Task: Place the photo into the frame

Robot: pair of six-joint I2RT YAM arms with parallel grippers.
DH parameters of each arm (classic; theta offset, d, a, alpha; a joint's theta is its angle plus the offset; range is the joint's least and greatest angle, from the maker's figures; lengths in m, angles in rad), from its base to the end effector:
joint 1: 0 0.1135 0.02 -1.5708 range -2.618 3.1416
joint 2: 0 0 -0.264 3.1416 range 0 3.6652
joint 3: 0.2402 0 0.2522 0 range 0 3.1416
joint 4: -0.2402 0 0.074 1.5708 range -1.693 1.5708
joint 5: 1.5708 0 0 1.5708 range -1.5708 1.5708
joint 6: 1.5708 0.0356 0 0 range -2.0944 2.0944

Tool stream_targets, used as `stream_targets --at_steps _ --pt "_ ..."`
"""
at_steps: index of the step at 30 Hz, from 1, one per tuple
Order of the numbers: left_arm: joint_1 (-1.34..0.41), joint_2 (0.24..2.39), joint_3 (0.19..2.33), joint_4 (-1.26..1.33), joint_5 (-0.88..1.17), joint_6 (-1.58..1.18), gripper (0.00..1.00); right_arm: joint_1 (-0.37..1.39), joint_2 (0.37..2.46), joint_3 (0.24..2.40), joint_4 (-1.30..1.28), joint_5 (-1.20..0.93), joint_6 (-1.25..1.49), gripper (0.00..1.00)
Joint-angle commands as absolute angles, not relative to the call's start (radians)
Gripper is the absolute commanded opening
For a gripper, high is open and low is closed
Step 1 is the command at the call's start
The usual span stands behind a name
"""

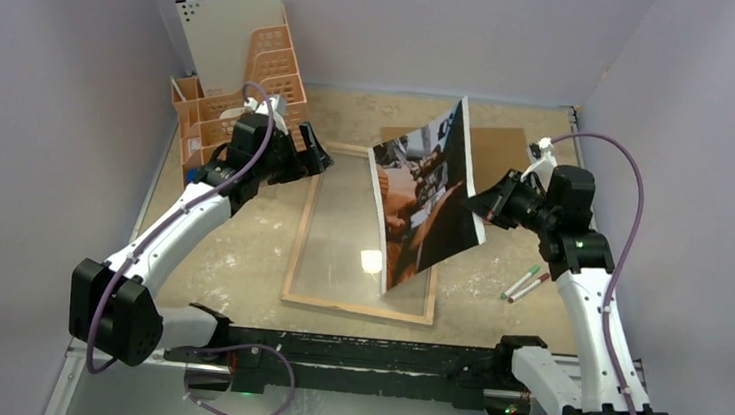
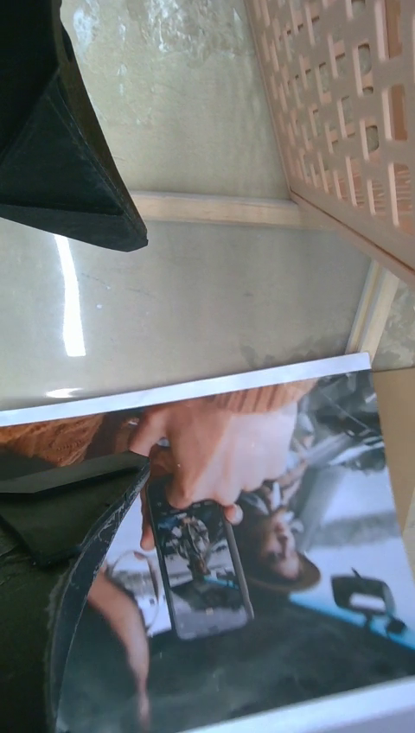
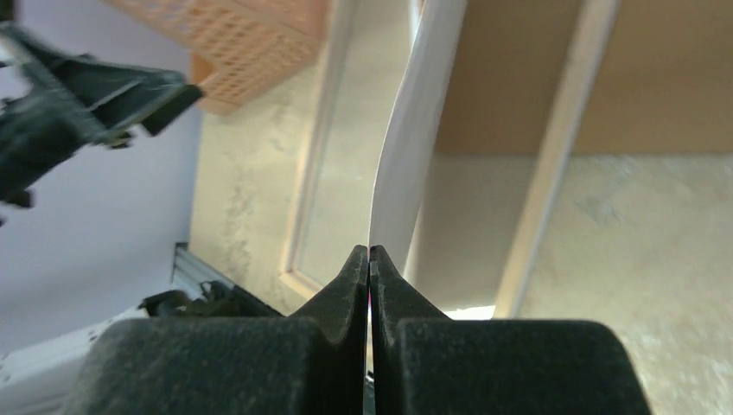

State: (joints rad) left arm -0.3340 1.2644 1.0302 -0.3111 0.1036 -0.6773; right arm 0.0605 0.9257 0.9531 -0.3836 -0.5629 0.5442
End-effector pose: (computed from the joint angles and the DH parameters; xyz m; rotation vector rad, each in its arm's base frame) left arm 0.2691 -0.0973 0.3100 -0.3117 2.1733 -0.6980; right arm 0.2005 0.0312 0.3548 0.0865 1.9828 0.9397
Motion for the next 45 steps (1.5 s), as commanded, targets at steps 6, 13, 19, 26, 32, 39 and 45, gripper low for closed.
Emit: stream_targets --at_steps 6,13,19,26,32,39,45 --pt "-0.327 1.305 1.021 -0.181 0.217 -0.712 0.91 0.061 0.904 0.938 -0.622 -0.29 0.463 0.0" --pt "-0.331 1.363 1.019 -0.114 0.309 -0.745 0.88 0.061 0.877 0.948 -0.584 -0.32 0.423 0.0" --pt "-0.351 1.378 1.041 -0.079 0.322 -0.769 0.87 0.063 0.905 1.082 -0.63 -0.306 0.37 0.0" --pt "-0.353 1.358 0.989 -0.199 0.02 -0.716 0.87 0.063 0.937 1.265 -0.697 -0.264 0.344 0.0" --pt "-0.353 1.345 0.847 -0.257 -0.183 -0.722 0.87 0.064 0.953 1.371 -0.698 -0.293 0.32 0.0" --pt "-0.353 1.356 0.734 -0.216 -0.18 -0.757 0.83 0.089 0.984 1.405 -0.655 -0.391 0.345 0.0" --pt "-0.353 1.347 0.662 -0.082 -0.01 -0.802 0.7 0.224 1.01 1.369 -0.594 -0.338 0.409 0.0"
